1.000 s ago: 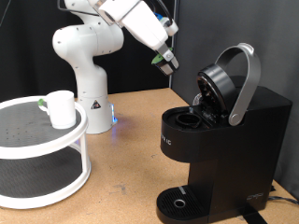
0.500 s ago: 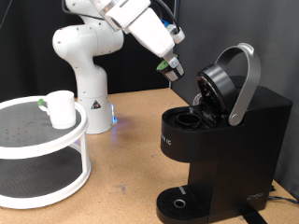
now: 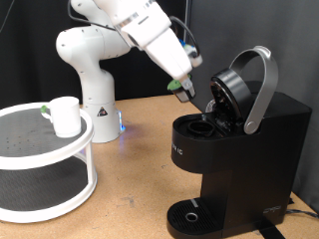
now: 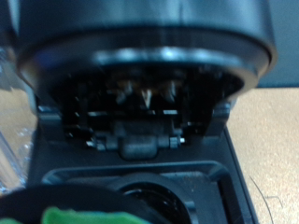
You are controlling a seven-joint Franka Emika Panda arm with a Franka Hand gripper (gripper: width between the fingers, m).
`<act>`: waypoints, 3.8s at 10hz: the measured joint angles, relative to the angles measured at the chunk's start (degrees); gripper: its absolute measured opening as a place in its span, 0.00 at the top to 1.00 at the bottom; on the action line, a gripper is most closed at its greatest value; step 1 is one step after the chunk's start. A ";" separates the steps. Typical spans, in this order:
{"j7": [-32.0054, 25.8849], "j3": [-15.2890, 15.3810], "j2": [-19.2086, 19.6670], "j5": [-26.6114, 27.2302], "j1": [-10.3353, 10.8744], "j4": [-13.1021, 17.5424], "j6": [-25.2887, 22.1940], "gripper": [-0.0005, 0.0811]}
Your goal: Make a cup of coffee with the keurig machine
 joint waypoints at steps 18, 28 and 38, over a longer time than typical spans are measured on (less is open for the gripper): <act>-0.26 5.65 8.30 3.56 0.57 -0.03 9.36 0.44; -0.26 5.40 8.27 3.63 0.27 -0.65 9.26 0.44; -0.33 5.23 7.98 3.92 0.22 -0.58 6.88 0.01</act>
